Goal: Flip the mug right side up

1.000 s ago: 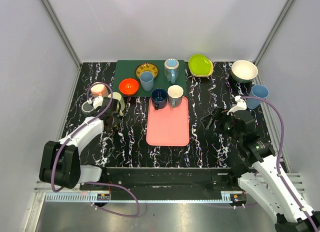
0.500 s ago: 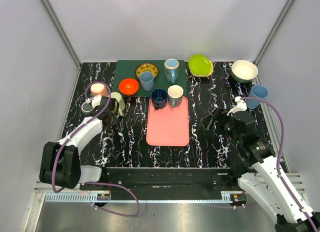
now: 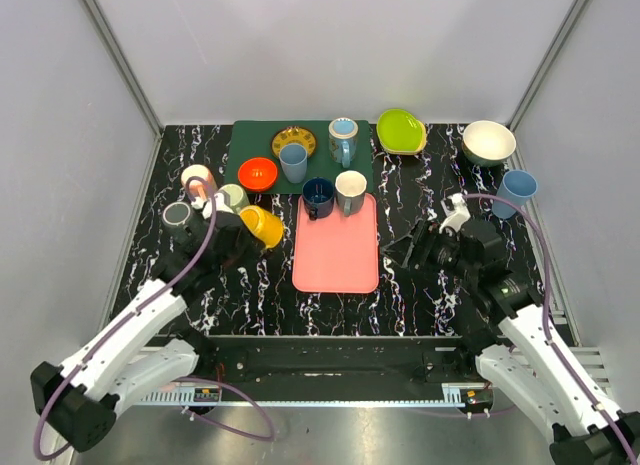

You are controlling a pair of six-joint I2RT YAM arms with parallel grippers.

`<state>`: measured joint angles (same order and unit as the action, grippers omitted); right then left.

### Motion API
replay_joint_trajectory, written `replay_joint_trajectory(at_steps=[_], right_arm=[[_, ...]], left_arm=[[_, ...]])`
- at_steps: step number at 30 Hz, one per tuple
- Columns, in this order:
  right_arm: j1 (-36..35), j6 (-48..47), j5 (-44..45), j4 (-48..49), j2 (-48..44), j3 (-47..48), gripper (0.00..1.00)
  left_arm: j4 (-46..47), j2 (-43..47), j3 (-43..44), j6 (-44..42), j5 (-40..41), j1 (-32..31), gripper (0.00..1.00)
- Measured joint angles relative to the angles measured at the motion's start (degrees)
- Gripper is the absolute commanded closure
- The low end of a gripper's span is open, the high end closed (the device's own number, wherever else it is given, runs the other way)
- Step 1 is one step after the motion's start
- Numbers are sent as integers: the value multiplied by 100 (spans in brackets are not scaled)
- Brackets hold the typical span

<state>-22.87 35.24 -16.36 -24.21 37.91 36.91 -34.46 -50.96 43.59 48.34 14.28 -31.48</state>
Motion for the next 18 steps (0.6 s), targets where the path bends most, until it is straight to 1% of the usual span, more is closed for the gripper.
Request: replay_joint_trajectory(at_steps=[4,6,10,12,14,18], right_arm=[[0,586,-883,664,90,-199,14],[0,1038,-1355,1241,105,-337,14],[-22,2149,-2138,2857,367,-678,14],[-142,2664,-2404,3661,660,-789,14],[-387,2896,-2516,4044,929,-761,14],[-1152,2916,-2535,4310,1425,-387,18]], left_arm=[[-4,623,20,111,-142,-321,100],[155,1064,-72,164,-278,-369,100],[1311,2227,-802,367,-608,-382,100],[2087,2570,-1204,522,-859,-380,100],[2693,2529,-1392,634,-1150,-380,100],[3936,1958,-1528,907,-1882,-411,100]])
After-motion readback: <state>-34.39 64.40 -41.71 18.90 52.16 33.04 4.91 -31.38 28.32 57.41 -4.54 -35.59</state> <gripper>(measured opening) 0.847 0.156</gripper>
